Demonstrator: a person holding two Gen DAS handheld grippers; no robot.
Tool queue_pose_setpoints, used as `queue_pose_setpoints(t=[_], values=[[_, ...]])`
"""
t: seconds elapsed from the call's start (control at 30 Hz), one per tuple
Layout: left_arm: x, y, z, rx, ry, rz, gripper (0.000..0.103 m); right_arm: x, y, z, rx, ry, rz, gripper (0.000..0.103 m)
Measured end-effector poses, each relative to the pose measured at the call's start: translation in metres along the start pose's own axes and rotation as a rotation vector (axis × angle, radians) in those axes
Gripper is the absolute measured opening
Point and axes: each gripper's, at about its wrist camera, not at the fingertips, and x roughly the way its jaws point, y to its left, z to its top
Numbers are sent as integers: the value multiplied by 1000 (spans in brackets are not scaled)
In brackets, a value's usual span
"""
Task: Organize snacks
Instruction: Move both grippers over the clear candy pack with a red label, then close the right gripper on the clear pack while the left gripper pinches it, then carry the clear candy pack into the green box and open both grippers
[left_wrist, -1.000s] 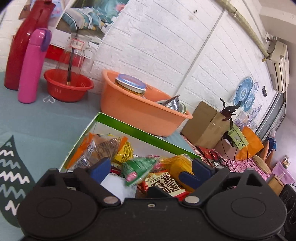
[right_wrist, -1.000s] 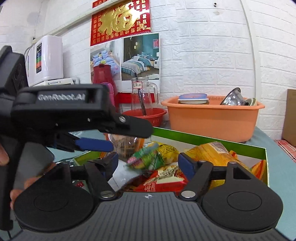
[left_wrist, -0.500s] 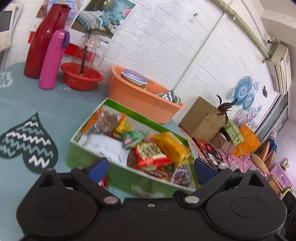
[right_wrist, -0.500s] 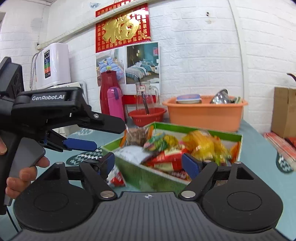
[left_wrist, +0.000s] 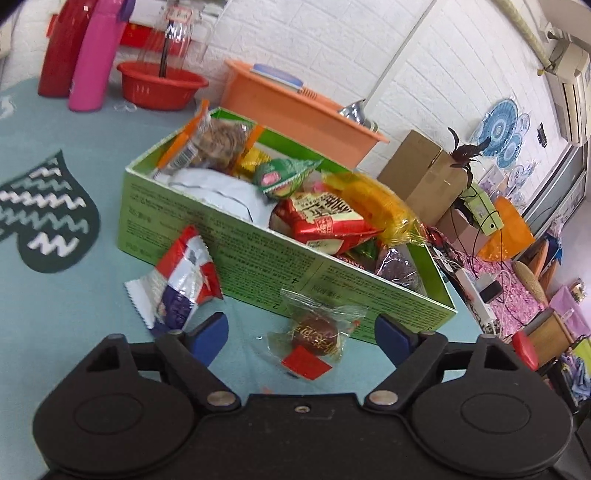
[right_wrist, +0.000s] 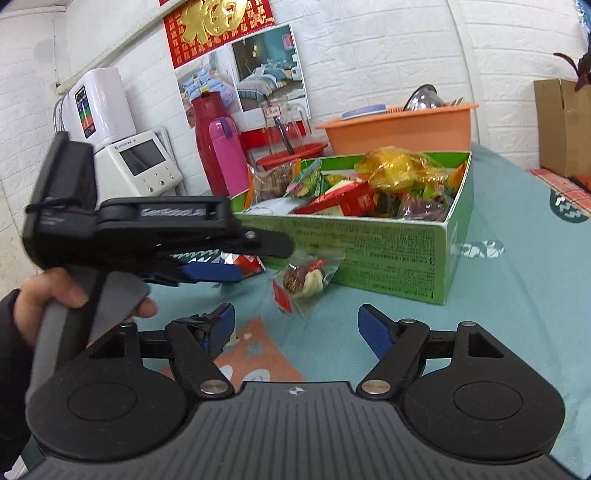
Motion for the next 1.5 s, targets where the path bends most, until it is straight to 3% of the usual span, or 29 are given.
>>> queue_pose_setpoints(t=[0.1,0.13,0.27,0.57,0.63,0.67,0.77,0.97,1.17,1.5], values=[[11,4,1,-23,28,-25,103,5,-3,-3,-1,19,-1,103],[13,5,0,-23,41,-32,88,8,-4,-2,-6,27,1,103],[14,8,-1,-60,72,-73,79,26,-6,5,-24,69,15,103],[12,13,1,-97,66,-94,82,57,-8,17,-14,98,32,93],[15,13,-1,-102,65,-113,79,61,-8,17,-18,97,28,86],[15,13,-2,-108,62,-114,75,62,-9,15,-18,100,17,71],[9,7,-4,-90,48,-102,70,58,-11,14,5,108,32,57],[-6,-12,-11,-48,31,-122,63,32,-6,11,0,62,29,53],[-23,-38,-8,14,-19,-145,63,4,-3,16,3,-28,18,53],[-37,-62,25,48,-118,-158,63,-3,-1,54,-51,-150,44,53]])
